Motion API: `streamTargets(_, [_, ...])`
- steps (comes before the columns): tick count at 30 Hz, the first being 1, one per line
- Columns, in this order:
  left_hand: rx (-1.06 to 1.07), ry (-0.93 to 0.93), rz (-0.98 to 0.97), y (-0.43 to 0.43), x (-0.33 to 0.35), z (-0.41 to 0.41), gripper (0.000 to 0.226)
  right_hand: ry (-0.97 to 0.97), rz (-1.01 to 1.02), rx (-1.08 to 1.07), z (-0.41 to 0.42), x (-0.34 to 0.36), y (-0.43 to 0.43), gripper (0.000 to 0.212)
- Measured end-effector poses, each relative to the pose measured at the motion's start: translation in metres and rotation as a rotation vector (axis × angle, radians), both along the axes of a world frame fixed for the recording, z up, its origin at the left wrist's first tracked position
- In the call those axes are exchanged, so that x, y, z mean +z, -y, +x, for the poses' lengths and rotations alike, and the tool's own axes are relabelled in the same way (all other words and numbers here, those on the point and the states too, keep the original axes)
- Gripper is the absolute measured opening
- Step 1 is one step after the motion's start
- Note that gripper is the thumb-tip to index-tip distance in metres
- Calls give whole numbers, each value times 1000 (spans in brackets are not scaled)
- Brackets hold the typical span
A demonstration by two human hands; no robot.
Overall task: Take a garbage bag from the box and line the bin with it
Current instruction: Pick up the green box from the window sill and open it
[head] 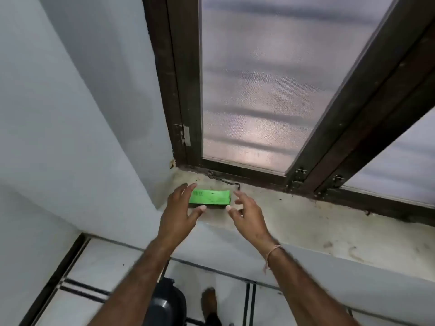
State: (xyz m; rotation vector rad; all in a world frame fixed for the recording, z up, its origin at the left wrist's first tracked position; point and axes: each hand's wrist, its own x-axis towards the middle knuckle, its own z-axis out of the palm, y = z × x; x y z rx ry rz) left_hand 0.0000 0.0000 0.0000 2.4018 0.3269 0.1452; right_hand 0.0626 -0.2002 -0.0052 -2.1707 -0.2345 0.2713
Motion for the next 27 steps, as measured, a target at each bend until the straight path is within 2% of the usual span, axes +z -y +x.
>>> streamTargets(4, [-26, -124, 6, -1, -22, 34, 66, -92, -59, 46, 31, -9, -5, 63])
streamTargets(9, [-58, -113, 10, -4, -41, 52, 56, -72, -64, 151, 56, -25, -3, 50])
streamTargets(14, [-55, -94, -102, -7, -33, 47, 52, -125, 131, 125, 56, -23, 7, 37])
streamTargets(18, [3, -91, -226, -12, -19, 39, 57, -311, 386, 119, 59, -18, 20, 26])
streamTargets(21, [51, -74, -288, -8, -11, 30, 57, -466, 582, 23, 60, -17, 29, 20])
streamTargets(22, [61, -64, -295, -7, -9, 28, 57, -428, 533, -2, 60, -17, 30, 17])
streamTargets(25, [92, -40, -284, 0, -5, 21, 57, -72, 281, 2, 57, -13, 30, 24])
streamTargets(27, [115, -22, -277, 7, 0, 18, 57, 30, 285, 113, 53, -5, 31, 32])
